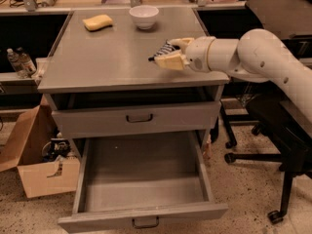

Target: Place rxbar blueberry into middle drawer

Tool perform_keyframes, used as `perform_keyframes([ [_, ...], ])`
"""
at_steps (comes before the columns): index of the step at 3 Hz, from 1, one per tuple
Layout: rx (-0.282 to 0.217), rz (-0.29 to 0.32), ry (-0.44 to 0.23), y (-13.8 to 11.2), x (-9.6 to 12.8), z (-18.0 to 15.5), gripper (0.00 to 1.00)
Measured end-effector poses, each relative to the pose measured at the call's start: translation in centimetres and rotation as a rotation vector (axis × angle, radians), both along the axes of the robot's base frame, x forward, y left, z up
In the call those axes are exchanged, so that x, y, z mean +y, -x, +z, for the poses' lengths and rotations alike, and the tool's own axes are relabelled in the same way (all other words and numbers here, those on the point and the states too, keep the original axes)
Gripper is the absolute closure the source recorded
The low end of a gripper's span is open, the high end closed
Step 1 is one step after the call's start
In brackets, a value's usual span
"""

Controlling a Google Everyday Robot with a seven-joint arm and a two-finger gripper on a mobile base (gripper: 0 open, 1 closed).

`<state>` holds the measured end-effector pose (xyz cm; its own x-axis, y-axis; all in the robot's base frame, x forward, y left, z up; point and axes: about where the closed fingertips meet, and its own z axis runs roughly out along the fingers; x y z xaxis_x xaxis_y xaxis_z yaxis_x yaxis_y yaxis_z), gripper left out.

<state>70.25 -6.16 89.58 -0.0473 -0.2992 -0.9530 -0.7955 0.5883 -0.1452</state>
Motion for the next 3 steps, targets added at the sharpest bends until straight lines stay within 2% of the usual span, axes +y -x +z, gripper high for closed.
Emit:
perform_keyframes([
  [1,0.015,0.129,0.064,9.2,0.0,-2.1,1.00],
  [2,0.071,0.188,0.082,15.4,0.2,-5.9,1.00],
  [3,0.085,0.186,0.086,16.0,-0.1,-6.8,1.00],
])
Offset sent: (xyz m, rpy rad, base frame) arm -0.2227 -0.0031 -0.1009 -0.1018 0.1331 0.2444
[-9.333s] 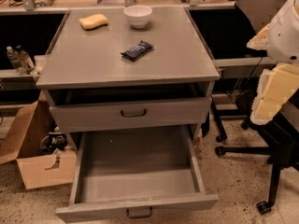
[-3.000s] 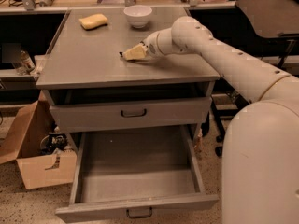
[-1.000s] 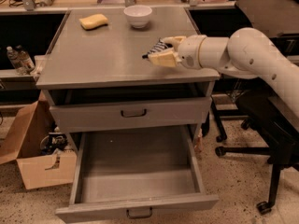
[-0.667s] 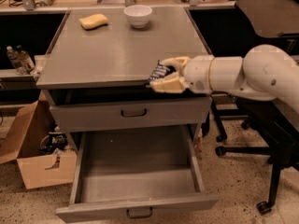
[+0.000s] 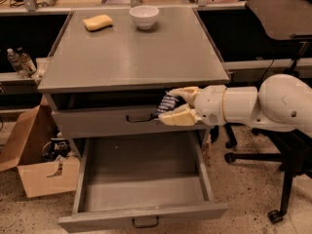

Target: Place rxbar blueberry into middle drawer

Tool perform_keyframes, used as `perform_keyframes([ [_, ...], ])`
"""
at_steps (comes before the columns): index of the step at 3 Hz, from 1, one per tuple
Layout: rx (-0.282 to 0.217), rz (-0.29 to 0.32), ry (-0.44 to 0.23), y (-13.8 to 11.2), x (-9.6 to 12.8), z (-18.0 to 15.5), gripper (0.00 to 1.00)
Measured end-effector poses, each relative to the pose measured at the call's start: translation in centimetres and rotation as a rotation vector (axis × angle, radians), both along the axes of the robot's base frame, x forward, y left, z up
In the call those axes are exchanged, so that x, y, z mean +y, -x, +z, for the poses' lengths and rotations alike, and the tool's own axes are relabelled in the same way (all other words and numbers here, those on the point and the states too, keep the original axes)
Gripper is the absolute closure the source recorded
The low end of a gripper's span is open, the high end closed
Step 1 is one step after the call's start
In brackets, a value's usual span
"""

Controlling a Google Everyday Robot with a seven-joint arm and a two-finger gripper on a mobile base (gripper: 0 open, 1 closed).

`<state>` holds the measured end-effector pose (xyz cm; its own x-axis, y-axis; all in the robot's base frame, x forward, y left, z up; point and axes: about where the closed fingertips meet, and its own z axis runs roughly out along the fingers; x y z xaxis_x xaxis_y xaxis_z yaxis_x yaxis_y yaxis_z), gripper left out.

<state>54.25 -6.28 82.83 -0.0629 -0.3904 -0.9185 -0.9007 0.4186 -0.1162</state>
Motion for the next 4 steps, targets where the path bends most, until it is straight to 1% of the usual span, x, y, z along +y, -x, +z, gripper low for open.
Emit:
perform_keyframes([
  [1,0.057,0.033,0.003,1.0,1.2,-2.9,1.00],
  [2,0.172,0.077,-0.004,3.2,3.4,-11.0,1.00],
  [3,0.300,0.089,0.003,4.9,5.2,-20.3,1.00],
  [4,0.393,0.051,0.025,4.8,6.3,-28.3,1.00],
])
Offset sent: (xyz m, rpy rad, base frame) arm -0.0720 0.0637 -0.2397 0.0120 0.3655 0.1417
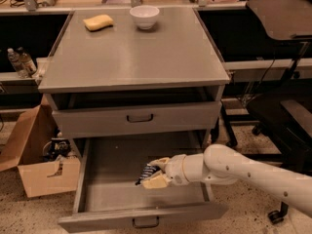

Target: Place rxbar blueberry into middle drawer

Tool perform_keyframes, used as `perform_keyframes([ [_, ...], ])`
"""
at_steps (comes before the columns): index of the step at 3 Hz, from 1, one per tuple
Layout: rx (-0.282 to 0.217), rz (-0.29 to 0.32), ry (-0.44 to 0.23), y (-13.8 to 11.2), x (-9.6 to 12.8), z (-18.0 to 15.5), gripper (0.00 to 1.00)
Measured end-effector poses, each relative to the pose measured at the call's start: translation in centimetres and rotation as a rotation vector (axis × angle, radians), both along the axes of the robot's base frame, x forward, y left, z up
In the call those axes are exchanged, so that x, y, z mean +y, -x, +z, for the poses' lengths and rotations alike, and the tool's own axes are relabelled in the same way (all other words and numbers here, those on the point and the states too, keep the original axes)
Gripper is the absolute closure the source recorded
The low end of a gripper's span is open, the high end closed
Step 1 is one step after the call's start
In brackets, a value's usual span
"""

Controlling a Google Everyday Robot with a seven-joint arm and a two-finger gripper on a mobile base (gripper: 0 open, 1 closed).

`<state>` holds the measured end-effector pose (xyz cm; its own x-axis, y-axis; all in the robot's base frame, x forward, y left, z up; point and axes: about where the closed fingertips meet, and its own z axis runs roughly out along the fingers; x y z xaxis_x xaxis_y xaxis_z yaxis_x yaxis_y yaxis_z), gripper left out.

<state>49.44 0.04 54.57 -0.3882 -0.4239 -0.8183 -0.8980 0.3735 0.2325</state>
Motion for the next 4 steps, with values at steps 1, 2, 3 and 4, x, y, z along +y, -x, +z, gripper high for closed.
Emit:
perform_keyframes([
  [1,0.045,-0.052,0.060,-1.85,-0.13,-6.43,1.00],
  [2,0.048,-0.056,0.070,-2.01,-0.18,-7.10,0.82],
  [3,0.048,-0.055,0.070,-2.01,-0.18,-7.10,0.51],
  [4,0.048,-0.055,0.070,-2.00,-0.17,-7.10,0.26],
])
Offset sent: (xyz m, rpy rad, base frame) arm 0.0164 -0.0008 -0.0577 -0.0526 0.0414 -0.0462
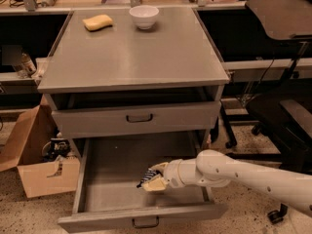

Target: Place rxbar blueberry into middle drawer

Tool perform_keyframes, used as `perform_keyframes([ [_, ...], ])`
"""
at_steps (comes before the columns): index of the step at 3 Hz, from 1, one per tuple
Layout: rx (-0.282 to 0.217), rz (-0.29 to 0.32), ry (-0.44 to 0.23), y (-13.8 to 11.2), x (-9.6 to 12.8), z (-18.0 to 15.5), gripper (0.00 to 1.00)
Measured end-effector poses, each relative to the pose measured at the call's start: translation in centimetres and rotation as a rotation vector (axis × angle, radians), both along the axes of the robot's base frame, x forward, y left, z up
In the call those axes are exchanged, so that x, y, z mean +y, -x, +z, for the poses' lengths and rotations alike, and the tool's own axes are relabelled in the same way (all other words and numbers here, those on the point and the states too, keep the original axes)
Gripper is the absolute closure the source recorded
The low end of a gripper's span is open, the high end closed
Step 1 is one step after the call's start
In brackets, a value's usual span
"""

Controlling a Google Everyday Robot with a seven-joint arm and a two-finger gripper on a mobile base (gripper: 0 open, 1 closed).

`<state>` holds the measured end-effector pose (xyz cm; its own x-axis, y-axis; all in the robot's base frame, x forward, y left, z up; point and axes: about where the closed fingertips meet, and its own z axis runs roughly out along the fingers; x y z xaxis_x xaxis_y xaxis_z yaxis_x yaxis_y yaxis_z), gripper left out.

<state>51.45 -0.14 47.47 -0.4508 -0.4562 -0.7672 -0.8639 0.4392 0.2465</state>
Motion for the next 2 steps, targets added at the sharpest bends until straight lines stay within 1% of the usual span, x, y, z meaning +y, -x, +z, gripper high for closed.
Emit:
perform_keyframes([
  [1,0.000,0.000,0.000,0.00,0.00,0.00,0.00],
  [2,0.000,0.000,0.000,0.00,0.00,0.00,0.00],
])
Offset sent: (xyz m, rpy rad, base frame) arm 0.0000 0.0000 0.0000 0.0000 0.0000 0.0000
